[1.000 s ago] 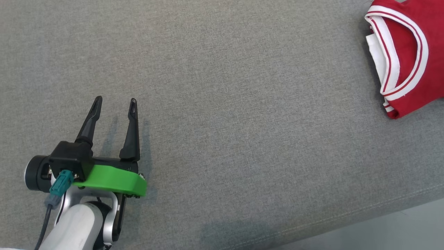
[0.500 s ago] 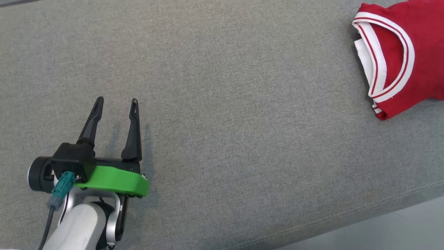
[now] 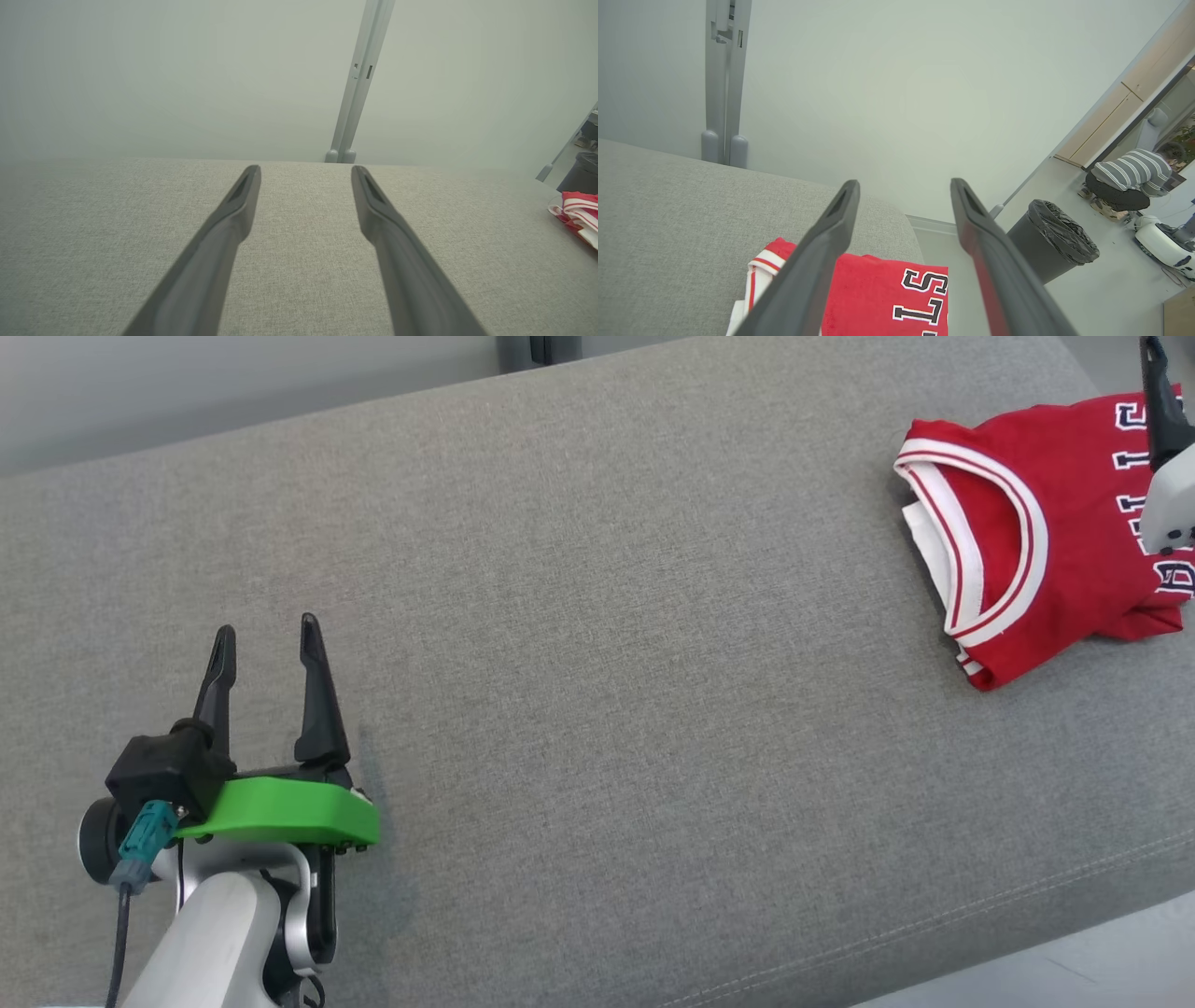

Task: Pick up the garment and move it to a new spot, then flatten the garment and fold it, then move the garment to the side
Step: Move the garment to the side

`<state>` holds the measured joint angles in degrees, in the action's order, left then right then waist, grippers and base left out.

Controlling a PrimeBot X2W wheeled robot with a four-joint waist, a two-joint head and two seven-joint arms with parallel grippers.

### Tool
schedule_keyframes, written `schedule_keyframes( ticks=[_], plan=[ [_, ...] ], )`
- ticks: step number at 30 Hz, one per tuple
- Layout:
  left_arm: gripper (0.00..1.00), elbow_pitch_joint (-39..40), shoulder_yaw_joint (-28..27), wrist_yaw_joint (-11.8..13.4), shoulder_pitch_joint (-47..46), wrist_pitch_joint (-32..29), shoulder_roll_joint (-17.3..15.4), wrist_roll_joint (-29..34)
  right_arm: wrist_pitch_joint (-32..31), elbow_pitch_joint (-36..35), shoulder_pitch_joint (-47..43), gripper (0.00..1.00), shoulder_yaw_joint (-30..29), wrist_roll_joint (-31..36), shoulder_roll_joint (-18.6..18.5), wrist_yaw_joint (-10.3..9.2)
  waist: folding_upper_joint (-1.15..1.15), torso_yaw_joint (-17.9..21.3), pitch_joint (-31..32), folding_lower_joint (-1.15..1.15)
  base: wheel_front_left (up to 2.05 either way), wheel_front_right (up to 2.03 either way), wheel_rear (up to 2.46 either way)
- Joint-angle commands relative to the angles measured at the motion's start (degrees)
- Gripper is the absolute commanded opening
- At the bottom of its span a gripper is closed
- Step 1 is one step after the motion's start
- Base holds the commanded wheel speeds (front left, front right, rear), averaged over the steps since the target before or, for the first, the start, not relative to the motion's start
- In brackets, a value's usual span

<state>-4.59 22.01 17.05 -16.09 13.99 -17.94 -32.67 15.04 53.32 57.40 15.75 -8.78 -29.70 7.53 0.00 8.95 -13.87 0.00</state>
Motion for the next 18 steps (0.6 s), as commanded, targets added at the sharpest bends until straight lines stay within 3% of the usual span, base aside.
schedule_keyframes(
  ticks=[1,10,18],
  plan=[
    [1.00,-0.8,-0.7,-0.2,0.6,0.5,0.3,-0.2,0.1,-1.3,-1.9,1.00,-0.6,-0.3,0.3,-0.08,0.00,-0.2,3.2,0.00,0.00,0.00,0.00],
    [1.00,-4.3,-4.5,-1.1,4.8,1.2,3.4,2.0,0.1,-12.7,-16.3,1.00,-8.2,0.8,6.4,-0.08,0.00,-1.6,10.3,0.00,0.00,0.00,0.00],
    [1.00,-4.7,-5.9,-1.4,10.9,1.2,5.1,5.1,-1.0,-25.5,-31.1,1.00,-14.6,4.6,16.1,-0.08,0.00,-2.7,14.3,0.00,0.00,0.00,0.00]
  ],
)
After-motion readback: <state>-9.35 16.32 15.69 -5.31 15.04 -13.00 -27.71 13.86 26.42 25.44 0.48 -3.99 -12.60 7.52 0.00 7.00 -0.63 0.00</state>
